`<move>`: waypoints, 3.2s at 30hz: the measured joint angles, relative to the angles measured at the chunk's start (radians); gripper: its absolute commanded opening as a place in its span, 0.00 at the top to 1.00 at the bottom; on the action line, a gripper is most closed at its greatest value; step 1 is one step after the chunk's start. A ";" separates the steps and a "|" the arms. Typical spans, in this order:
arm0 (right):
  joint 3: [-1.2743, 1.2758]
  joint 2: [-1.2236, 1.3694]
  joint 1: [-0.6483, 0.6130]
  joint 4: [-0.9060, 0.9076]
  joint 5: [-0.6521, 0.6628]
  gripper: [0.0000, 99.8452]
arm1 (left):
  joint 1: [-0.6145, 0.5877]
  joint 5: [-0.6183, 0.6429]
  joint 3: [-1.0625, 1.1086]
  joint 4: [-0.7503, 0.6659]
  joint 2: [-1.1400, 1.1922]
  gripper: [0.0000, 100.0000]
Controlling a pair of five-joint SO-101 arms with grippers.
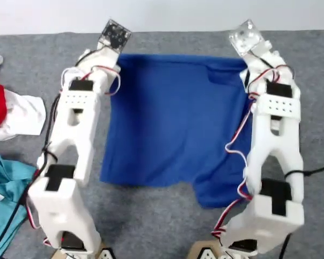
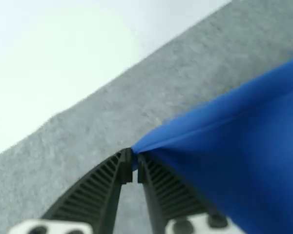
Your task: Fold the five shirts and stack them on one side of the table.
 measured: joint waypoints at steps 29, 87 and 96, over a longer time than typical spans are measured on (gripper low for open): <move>-0.245 0.173 -0.034 0.753 0.077 0.99 | -0.006 -0.574 -0.359 0.990 0.143 1.00; -0.245 0.158 0.026 1.174 0.215 0.99 | 0.011 -0.864 -0.038 1.138 0.003 0.91; -0.245 0.180 -0.058 1.030 0.215 0.99 | -0.003 -0.736 -0.052 1.079 0.003 0.94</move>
